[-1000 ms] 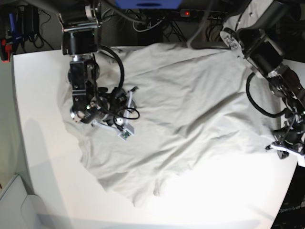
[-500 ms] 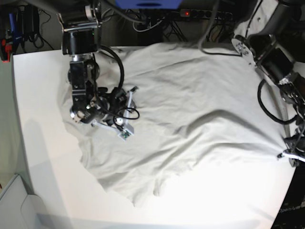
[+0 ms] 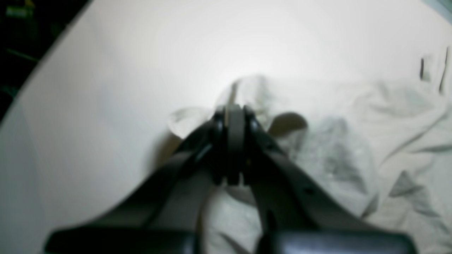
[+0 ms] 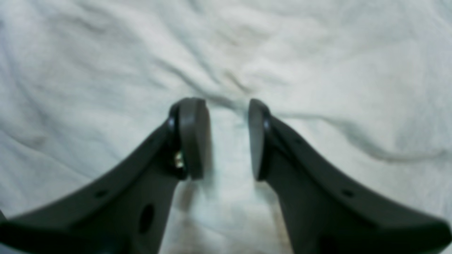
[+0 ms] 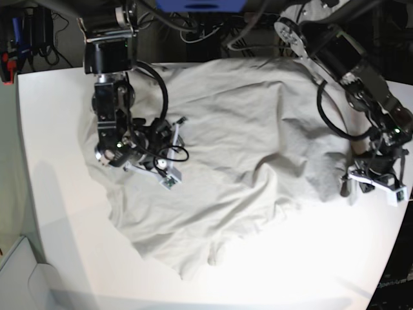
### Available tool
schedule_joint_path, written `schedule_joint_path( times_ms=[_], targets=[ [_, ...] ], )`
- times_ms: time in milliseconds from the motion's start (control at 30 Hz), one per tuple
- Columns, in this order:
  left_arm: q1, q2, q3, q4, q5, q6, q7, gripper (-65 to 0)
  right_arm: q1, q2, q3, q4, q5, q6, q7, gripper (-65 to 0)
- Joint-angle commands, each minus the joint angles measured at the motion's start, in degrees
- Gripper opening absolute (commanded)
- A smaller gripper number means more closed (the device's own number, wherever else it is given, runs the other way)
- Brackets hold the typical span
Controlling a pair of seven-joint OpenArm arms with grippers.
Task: Layout the t-shirt on the table in an organized manner, then fold the t-shirt properly
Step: 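Move the left gripper back onto the shirt's side and grasp it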
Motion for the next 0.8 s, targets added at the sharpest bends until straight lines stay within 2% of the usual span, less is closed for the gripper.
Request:
schedule_joint_path(
  times_ms=[0, 233, 400, 467, 567, 633, 667, 767],
  targets=[
    [-0.5, 0.1, 0.3, 0.1, -1.1, -0.2, -2.5, -64.8, 0.8, 0.0, 0.0, 0.5, -0.5, 0.0, -0.9, -43.5],
    [3.5, 0.8, 0.4, -3.6, -1.3, -0.2, -3.0, -64.7, 1.1, 0.0, 0.0, 0.5, -0.5, 0.0, -0.9, -43.5],
    [7.3, 1.6, 0.4, 0.6, -1.3, -0.8, -2.9, -63.2, 1.2, 0.0, 0.0, 0.5, -0.5, 0.0, -0.9, -43.5],
    [8.7, 1.7, 0.5, 2.8, -1.3, -0.9, -2.9, -57.1, 1.2, 0.0, 0.0, 0.5, -0.5, 0.0, -0.9, -43.5],
    [10.8, 2.8, 0.4, 6.9, -1.3, -0.9, -2.9, -40.2, 1.3, 0.0, 0.0, 0.5, -0.5, 0.0, -0.9, -43.5],
    [12.5, 2.9, 0.4, 9.8, -1.4, -1.0, -3.0, -32.2, 1.3, -0.1, 0.0, 0.5, -0.5, 0.0, -0.9, -43.5],
    [13.1, 2.9, 0.4, 11.5, -1.6, -1.0, -3.0, -30.0, 1.3, -0.1, 0.0, 0.5, -0.5, 0.0, -0.8, -43.5],
    [13.6, 2.0, 0.0, 13.5, -5.2, -1.0, -3.5, -29.3, 1.3, -0.2, 0.0, 0.5, -0.5, 0.0, -0.8, -43.5]
  ],
)
